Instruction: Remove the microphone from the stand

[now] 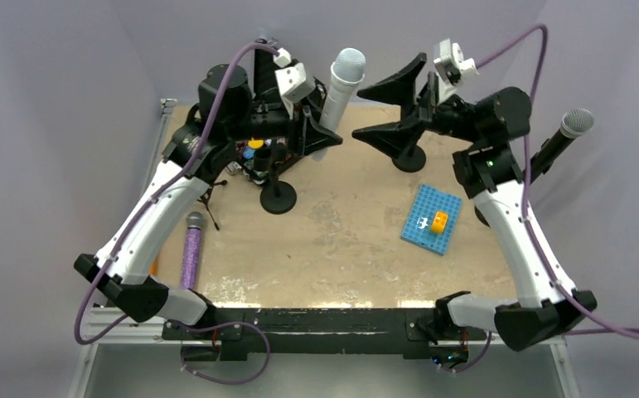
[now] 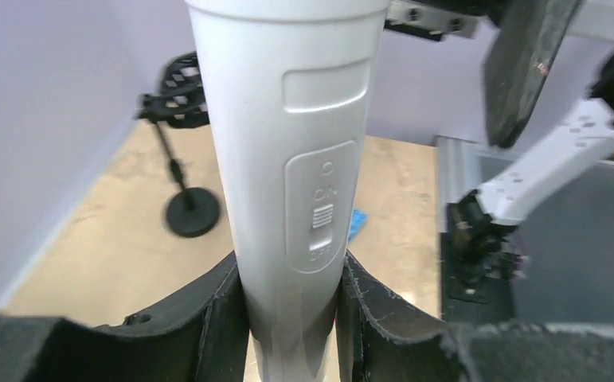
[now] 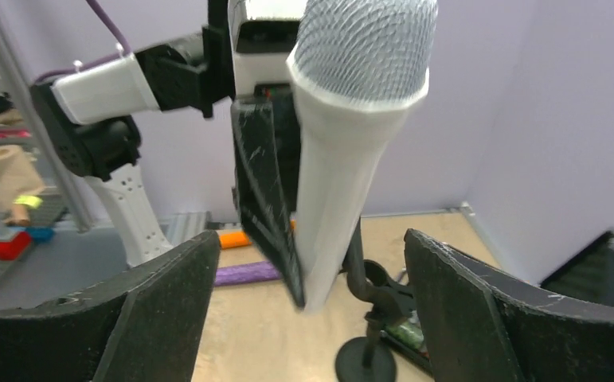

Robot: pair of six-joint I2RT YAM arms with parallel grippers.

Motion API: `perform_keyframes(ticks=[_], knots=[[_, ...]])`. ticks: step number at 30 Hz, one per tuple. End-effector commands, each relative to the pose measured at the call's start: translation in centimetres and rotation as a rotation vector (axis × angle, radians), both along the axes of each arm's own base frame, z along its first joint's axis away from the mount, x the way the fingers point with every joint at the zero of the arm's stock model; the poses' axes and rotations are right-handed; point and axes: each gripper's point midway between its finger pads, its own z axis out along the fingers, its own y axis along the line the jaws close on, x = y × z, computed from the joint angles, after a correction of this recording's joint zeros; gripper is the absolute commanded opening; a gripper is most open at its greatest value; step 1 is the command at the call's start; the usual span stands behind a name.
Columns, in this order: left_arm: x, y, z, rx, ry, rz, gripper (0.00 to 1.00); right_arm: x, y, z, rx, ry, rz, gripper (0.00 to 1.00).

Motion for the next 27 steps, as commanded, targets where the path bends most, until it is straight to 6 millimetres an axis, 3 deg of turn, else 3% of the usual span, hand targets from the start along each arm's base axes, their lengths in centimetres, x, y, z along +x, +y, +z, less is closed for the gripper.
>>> perform_keyframes(ticks=[1, 5, 8, 11, 15, 17, 21, 25, 27], knots=[[0.6, 6.0, 5.0, 0.057, -0.291, 0.272, 0.00, -0.8, -2.2, -0.5, -0.022, -0.120, -0.176, 0.90], [1.8, 12.4, 7.9, 0.179, -0.500, 0.559, 0.00, 0.3, -2.9, -4.2, -0.082, -0.057, -0.266, 0.91], [2.6, 17.9, 8.8, 0.345, -0.630, 0.751, 0.00, 1.4, -3.4, -6.9, -0.134, 0.046, -0.325, 0.92], [3.4, 23.9, 9.1, 0.464, -0.659, 0.981, 0.00, 2.0, -4.2, -8.8, -0.167, 0.060, -0.395, 0.92], [2.8, 32.3, 10.3, 0.549, -0.628, 1.342, 0.00, 2.3, -4.9, -10.2, -0.214, 0.062, -0.438, 0.92], [2.6, 35.7, 8.2, 0.670, -0.530, 1.461, 0.00, 2.5, -4.9, -10.7, -0.224, 0.083, -0.442, 0.92], [1.4, 40.5, -0.6, 0.971, -0.167, 1.553, 0.00, 1.9, -4.2, -11.5, -0.237, 0.151, -0.373, 0.91], [-1.2, 43.0, -5.6, 0.884, 0.134, 1.651, 0.00, 1.4, -3.9, -13.2, -0.257, 0.207, -0.338, 0.89], [-1.8, 43.5, -8.6, 0.938, 0.257, 1.632, 0.00, 1.2, -3.9, -13.7, -0.259, 0.228, -0.331, 0.89]])
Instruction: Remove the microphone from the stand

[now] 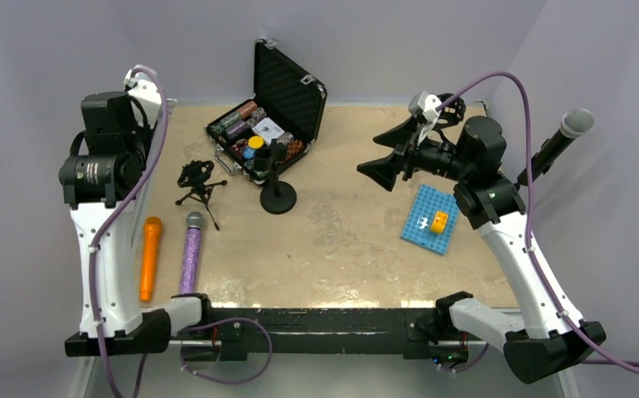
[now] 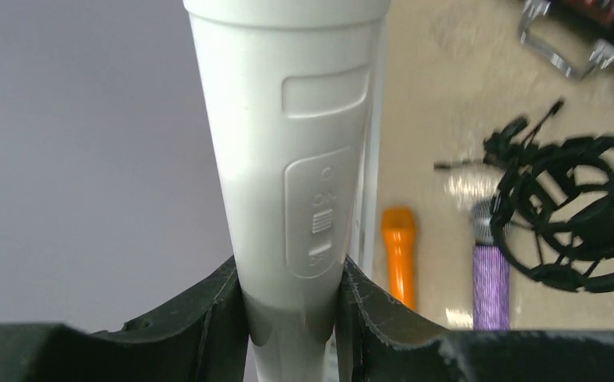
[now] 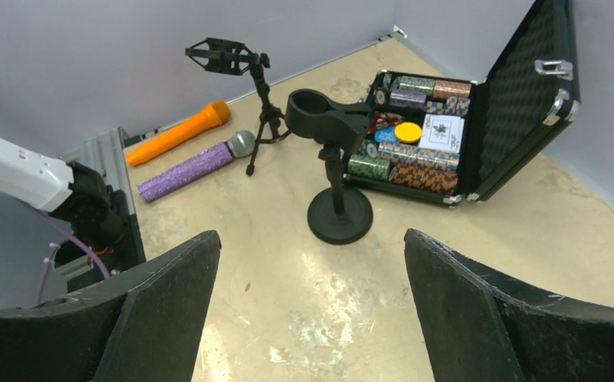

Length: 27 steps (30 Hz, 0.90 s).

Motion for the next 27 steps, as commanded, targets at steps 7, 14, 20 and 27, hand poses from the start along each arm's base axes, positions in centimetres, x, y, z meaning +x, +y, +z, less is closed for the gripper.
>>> perform_keyframes(ticks=[7, 14, 20, 27], knots=[[-6.2, 1.1, -17.0, -0.252, 0.531, 0.244, 0.00, -1.5, 0.5, -1.2, -0.003, 0.079, 0.078, 0.87], [-6.9, 1.2, -22.6, -0.336, 0.669, 0.301, 0.00, -2.2, 0.4, -2.2, 0.009, 0.106, 0.083, 0.87], [-6.0, 1.8, -26.1, -0.333, 0.739, 0.328, 0.00, -2.7, 0.4, -2.5, 0.008, 0.104, 0.095, 0.87], [-7.3, 2.3, -30.4, -0.293, 0.834, 0.344, 0.00, -2.6, 0.5, -2.9, -0.003, 0.122, 0.103, 0.87]])
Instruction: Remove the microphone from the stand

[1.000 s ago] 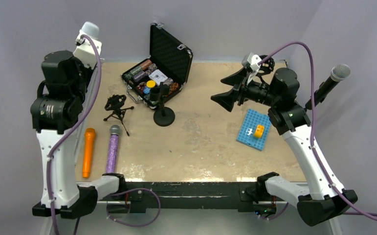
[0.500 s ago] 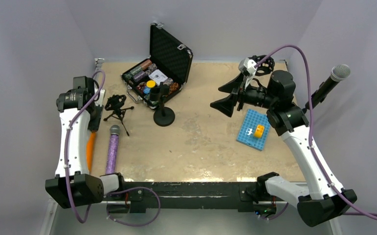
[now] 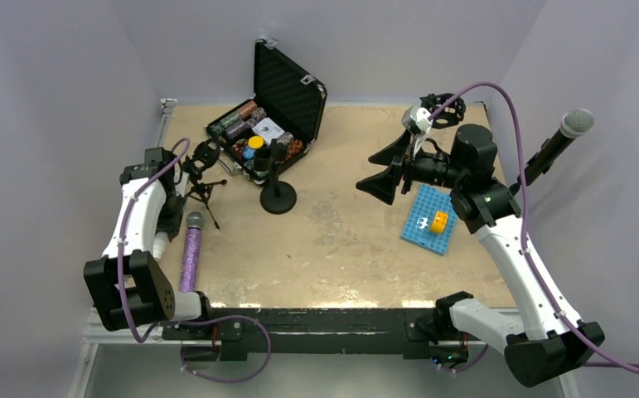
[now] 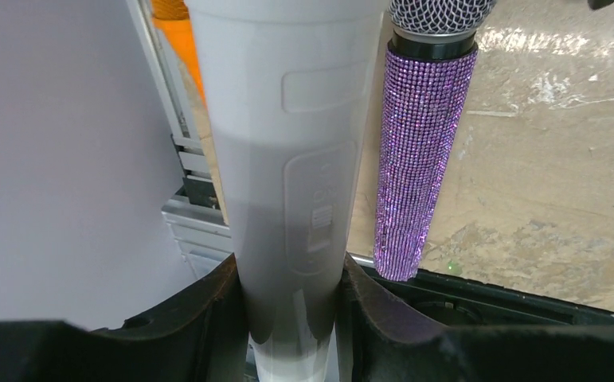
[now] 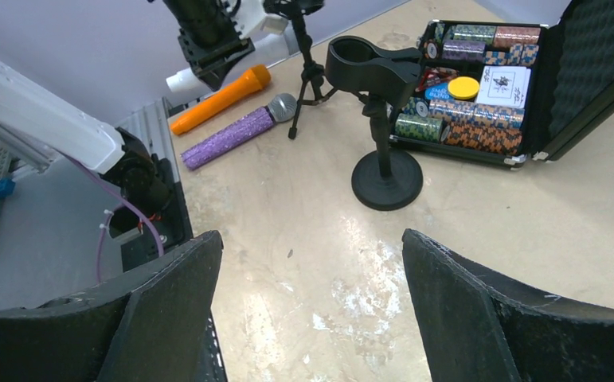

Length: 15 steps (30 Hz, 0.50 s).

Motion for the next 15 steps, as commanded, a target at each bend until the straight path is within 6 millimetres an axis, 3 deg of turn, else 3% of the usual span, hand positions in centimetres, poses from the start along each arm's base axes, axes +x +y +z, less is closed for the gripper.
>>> perform_keyframes(ticks=[1, 4, 11, 15], knots=[[-0.3, 0.9, -2.0, 0.044, 0.022, 0.006, 0.00, -0.4, 0.1, 0.7, 0.011, -0.013, 0.023, 0.87], [-1.2, 0.9, -2.9, 0.044, 0.044, 0.019, 0.00, 0.0, 0.3, 0.8, 0.012, 0.002, 0.028, 0.87], [-1.4, 1.5, -2.7, 0.072, 0.035, 0.039, 0.00, 0.6, 0.8, 0.8, 0.020, 0.041, 0.050, 0.86], [-2.0, 3.0, -2.5, 0.160, 0.052, 0.017, 0.00, 0.6, 0.8, 0.8, 0.025, 0.043, 0.050, 0.86]])
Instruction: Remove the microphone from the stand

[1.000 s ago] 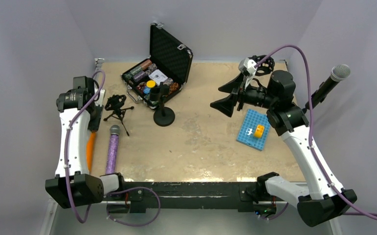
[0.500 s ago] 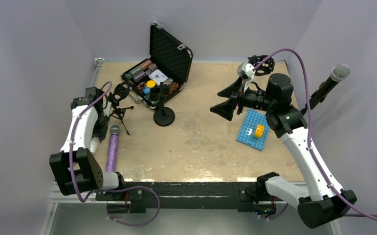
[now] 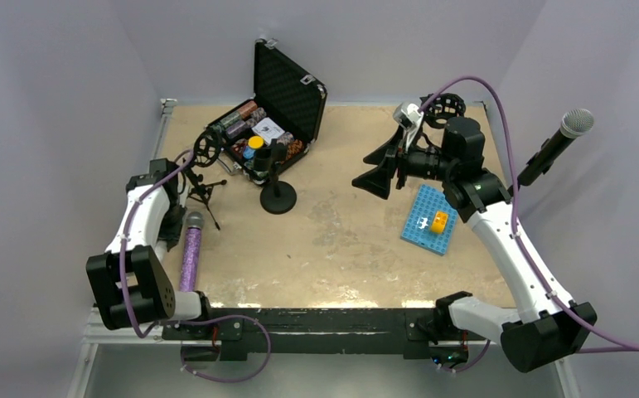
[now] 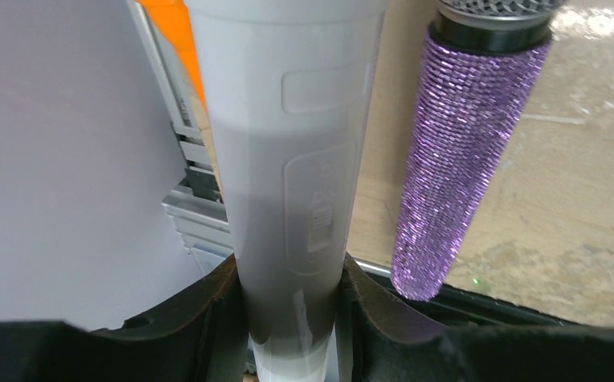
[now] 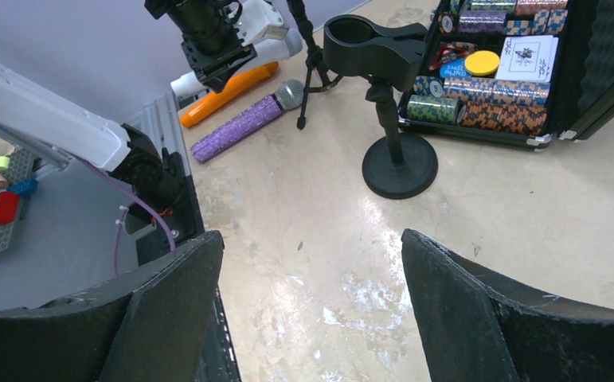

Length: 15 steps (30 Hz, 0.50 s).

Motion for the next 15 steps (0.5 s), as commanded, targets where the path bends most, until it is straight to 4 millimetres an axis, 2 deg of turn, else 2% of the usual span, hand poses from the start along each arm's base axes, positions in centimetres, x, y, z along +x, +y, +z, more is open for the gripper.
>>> perform_keyframes(ticks=[1, 7, 15], knots=[[-0.2, 2.4, 0.7, 0.130, -0.024, -0.016, 0.00, -0.8, 0.1, 2.3, 0.036, -0.038, 0.025, 0.86], [-1.3, 2.8, -0.4, 0.144, 0.069, -0.005, 0.00, -1.0, 0.0, 1.7, 0.034, -0.027, 0.023, 0.86], [-1.1, 2.0, -1.6, 0.080, 0.109, 0.012, 0.00, -0.6, 0.1, 1.7, 0.028, -0.023, 0.025, 0.86]])
